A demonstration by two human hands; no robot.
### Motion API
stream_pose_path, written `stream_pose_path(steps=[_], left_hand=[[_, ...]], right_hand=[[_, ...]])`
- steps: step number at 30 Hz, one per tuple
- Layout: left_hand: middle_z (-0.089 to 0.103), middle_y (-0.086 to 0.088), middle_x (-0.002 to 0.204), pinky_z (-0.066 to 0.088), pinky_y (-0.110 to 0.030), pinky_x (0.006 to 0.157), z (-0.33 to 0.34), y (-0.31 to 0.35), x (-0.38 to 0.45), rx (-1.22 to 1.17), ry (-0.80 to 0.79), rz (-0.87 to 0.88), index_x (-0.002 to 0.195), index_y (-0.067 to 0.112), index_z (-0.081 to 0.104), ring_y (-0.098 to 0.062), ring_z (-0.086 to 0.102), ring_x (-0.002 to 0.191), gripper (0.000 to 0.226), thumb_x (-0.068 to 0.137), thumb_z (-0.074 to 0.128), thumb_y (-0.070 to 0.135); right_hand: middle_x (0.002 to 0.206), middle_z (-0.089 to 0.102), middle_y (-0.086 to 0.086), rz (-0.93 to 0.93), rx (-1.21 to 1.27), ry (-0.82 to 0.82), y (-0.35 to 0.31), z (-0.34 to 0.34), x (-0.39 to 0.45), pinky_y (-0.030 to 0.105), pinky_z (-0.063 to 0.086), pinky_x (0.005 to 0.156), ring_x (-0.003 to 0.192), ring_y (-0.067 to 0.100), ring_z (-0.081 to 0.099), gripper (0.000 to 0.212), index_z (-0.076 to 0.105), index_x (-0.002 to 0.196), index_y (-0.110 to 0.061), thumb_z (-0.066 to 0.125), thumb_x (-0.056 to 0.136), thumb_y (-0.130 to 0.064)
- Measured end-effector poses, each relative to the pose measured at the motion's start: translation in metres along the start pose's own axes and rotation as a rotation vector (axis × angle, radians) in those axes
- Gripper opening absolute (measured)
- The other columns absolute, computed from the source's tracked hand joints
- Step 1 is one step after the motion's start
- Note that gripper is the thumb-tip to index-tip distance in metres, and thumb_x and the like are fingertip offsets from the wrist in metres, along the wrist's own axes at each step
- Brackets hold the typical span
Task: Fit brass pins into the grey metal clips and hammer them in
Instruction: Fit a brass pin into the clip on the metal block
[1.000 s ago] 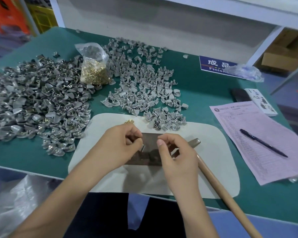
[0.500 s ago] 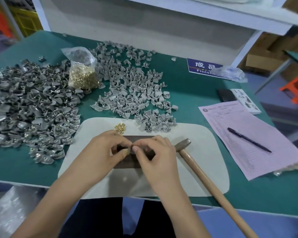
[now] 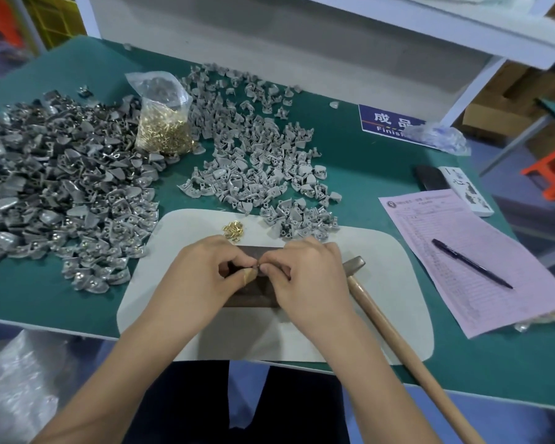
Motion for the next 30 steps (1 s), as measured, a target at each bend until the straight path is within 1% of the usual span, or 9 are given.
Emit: stream_pose_path(steps=[3, 6, 11, 15, 19, 22, 24, 27, 30], left_hand=[[0.061, 0.015, 0.074, 0.038, -0.006, 0.064, 0.0, 0.0, 0.0, -0.003, 0.009, -0.027, 0.078, 0.034, 0.077, 0.003, 0.058, 0.073, 0.023, 0.077, 0.084, 0.012], [0.061, 0.013, 0.075, 0.037, -0.008, 0.061, 0.0, -0.001, 0.001, 0.012, 0.035, -0.048, 0.08, 0.029, 0.078, 0.001, 0.057, 0.072, 0.015, 0.078, 0.083, 0.015], [0.061, 0.003, 0.076, 0.045, -0.031, 0.065, 0.001, 0.0, 0.0, 0.024, 0.027, -0.038, 0.078, 0.024, 0.079, -0.009, 0.057, 0.067, 0.008, 0.081, 0.082, 0.018], [0.058, 0.003, 0.073, 0.044, -0.035, 0.066, 0.0, 0.001, 0.0, 0.022, 0.026, -0.008, 0.078, 0.025, 0.079, -0.012, 0.057, 0.065, 0.006, 0.082, 0.081, 0.022], [0.058, 0.003, 0.074, 0.044, -0.031, 0.065, 0.001, -0.001, 0.0, 0.005, 0.036, -0.027, 0.079, 0.024, 0.079, -0.011, 0.055, 0.067, 0.005, 0.082, 0.082, 0.02], [0.059, 0.007, 0.075, 0.039, -0.014, 0.06, 0.001, -0.003, 0.0, 0.003, 0.034, -0.052, 0.081, 0.026, 0.08, -0.006, 0.058, 0.073, 0.008, 0.082, 0.082, 0.019], [0.06, 0.01, 0.076, 0.038, -0.009, 0.061, 0.001, -0.003, -0.001, -0.017, 0.032, -0.065, 0.083, 0.028, 0.08, -0.003, 0.059, 0.075, 0.011, 0.081, 0.082, 0.018], [0.06, 0.013, 0.076, 0.038, -0.007, 0.064, 0.0, -0.003, -0.002, -0.07, 0.019, -0.078, 0.084, 0.034, 0.079, 0.003, 0.058, 0.074, 0.018, 0.081, 0.082, 0.017], [0.06, 0.014, 0.077, 0.037, -0.006, 0.067, 0.0, -0.002, -0.002, -0.082, 0.014, -0.063, 0.085, 0.034, 0.079, 0.006, 0.057, 0.076, 0.017, 0.082, 0.081, 0.017]], right_hand=[[0.086, 0.063, -0.009, -0.02, -0.119, -0.052, -0.007, -0.005, 0.005, 0.038, 0.025, 0.081, 0.098, 0.019, 0.051, 0.019, 0.075, 0.096, -0.034, 0.056, 0.099, -0.034], [0.093, 0.067, -0.006, -0.023, -0.203, -0.049, -0.014, -0.007, 0.004, 0.039, 0.027, 0.087, 0.102, 0.021, 0.052, 0.024, 0.074, 0.098, -0.032, 0.051, 0.101, -0.035], [0.1, 0.069, -0.005, -0.042, -0.322, -0.092, -0.021, -0.009, 0.006, 0.039, 0.024, 0.088, 0.107, 0.022, 0.053, 0.023, 0.073, 0.102, -0.031, 0.05, 0.1, -0.031], [0.099, 0.069, -0.003, -0.051, -0.405, -0.111, -0.03, -0.006, 0.009, 0.038, 0.025, 0.086, 0.105, 0.024, 0.053, 0.019, 0.073, 0.103, -0.028, 0.056, 0.097, -0.023], [0.084, 0.065, -0.002, -0.008, -0.285, -0.125, -0.023, -0.011, 0.015, 0.032, 0.031, 0.079, 0.097, 0.026, 0.059, 0.018, 0.077, 0.097, -0.029, 0.06, 0.096, -0.026], [0.082, 0.069, -0.002, -0.017, -0.174, -0.104, -0.015, -0.008, 0.011, 0.034, 0.043, 0.086, 0.092, 0.027, 0.06, 0.019, 0.078, 0.093, -0.029, 0.06, 0.097, -0.032], [0.078, 0.068, -0.005, -0.011, -0.092, -0.057, -0.01, -0.007, 0.007, 0.036, 0.044, 0.085, 0.089, 0.025, 0.06, 0.016, 0.078, 0.091, -0.03, 0.063, 0.095, -0.034], [0.063, 0.055, -0.007, 0.05, 0.088, -0.042, 0.002, -0.002, 0.004, 0.039, 0.046, 0.077, 0.077, 0.023, 0.059, 0.009, 0.079, 0.09, -0.032, 0.071, 0.091, -0.033], [0.049, 0.044, -0.008, 0.119, 0.267, -0.037, 0.009, -0.001, 0.003, 0.036, 0.042, 0.065, 0.059, 0.016, 0.047, 0.007, 0.082, 0.088, -0.033, 0.076, 0.089, -0.03]])
Point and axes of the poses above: each hand's wrist, its own x-axis towards the middle knuckle, its own z-axis out of the palm, y = z × x, the point moved 3 cm from there along x, towards the middle knuckle
